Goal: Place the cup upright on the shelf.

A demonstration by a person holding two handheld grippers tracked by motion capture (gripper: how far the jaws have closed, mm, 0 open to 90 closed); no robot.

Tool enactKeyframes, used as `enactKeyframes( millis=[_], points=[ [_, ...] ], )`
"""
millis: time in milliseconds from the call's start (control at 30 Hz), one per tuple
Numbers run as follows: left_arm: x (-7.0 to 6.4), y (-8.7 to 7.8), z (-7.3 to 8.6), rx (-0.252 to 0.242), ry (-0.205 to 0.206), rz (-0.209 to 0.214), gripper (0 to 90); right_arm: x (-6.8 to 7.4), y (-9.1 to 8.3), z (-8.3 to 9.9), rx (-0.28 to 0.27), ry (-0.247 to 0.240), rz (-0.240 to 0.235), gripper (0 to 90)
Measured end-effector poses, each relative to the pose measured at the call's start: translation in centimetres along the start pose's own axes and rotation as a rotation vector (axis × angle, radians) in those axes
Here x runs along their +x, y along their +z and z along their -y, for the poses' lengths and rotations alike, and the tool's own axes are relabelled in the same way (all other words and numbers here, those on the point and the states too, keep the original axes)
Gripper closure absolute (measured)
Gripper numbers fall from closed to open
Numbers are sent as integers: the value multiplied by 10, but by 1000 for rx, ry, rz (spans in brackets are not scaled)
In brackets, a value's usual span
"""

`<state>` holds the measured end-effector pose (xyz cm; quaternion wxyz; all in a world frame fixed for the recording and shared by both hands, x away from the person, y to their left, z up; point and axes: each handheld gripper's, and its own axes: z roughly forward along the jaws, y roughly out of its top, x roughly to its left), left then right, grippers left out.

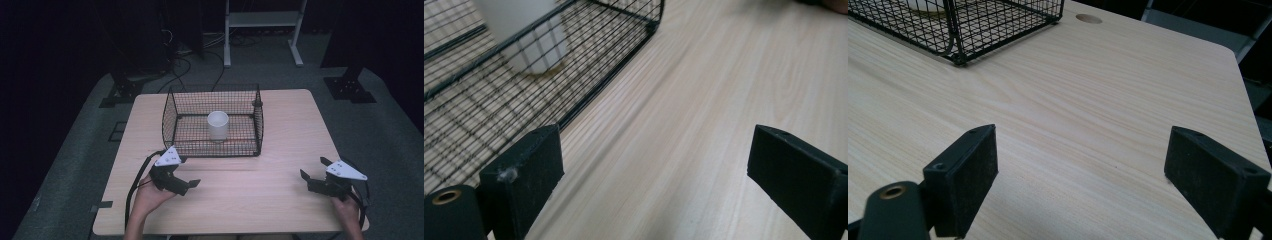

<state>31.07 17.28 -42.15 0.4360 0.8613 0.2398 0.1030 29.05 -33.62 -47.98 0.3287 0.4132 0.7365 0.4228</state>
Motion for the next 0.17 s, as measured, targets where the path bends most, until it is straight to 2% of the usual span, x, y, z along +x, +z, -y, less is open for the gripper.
enactKeyframes(
  millis=[67,167],
  points=[
    [-3,0,3,27,11,-11,70,0,0,0,-2,1,0,131],
    [-6,-4,9,4,-3,-5,70,0,-1,0,-4,4,-2,131]
  ],
)
